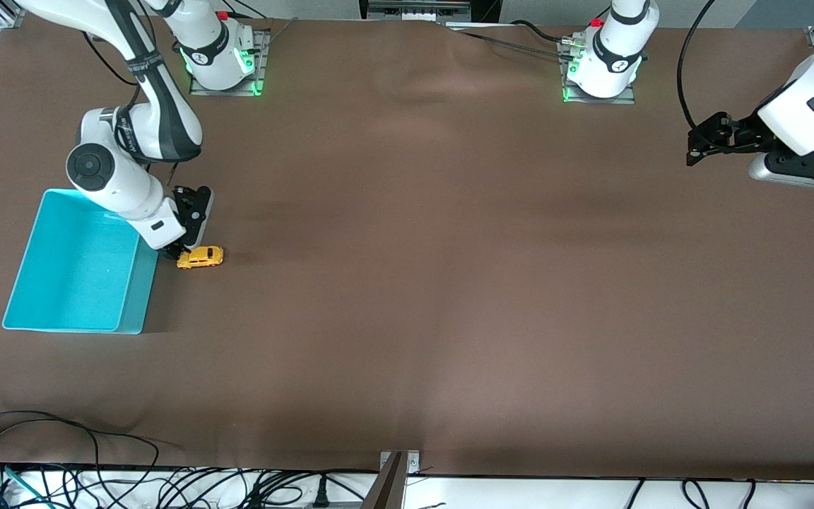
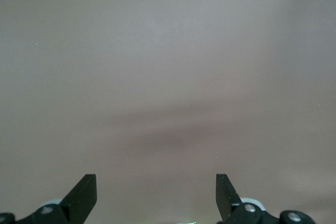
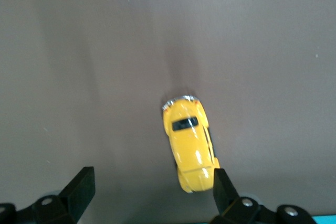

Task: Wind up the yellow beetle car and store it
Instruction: 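Lower the right gripper over the yellow car beside the bin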

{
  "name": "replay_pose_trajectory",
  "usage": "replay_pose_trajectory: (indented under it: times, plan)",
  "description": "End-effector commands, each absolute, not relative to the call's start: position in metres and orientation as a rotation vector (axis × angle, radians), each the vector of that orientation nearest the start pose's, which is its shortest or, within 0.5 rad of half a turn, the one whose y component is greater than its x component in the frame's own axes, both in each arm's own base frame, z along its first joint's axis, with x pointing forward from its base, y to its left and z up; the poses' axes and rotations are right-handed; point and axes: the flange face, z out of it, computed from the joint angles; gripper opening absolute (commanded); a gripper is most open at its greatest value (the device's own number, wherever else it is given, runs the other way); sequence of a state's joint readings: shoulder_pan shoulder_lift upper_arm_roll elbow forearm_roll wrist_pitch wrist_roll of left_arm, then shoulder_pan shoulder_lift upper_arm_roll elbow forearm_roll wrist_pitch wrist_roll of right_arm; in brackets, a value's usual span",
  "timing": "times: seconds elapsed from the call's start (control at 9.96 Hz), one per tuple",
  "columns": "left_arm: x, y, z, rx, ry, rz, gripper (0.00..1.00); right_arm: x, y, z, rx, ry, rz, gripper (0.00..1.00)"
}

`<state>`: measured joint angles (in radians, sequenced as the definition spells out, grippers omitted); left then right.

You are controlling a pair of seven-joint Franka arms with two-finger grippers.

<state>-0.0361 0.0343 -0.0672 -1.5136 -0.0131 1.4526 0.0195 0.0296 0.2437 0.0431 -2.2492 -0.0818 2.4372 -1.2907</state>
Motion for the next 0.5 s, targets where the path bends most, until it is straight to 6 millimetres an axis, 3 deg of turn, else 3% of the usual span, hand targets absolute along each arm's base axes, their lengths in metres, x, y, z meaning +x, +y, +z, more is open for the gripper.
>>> replay_pose_trajectory:
  times: [0.0,0.4]
  plan:
    - [0.5464,-0.058,0.63,-3.135,0.201,0.133,1.0,0.5368,0.0238,0.2323,-2.33,-2.123,0.097,1.0]
    - [0.5469,-0.0614,0.6277,-3.134,0.208,0.14,1.0,0.545,0.0278,0.2306,-2.332,-2.141,0.067,1.0]
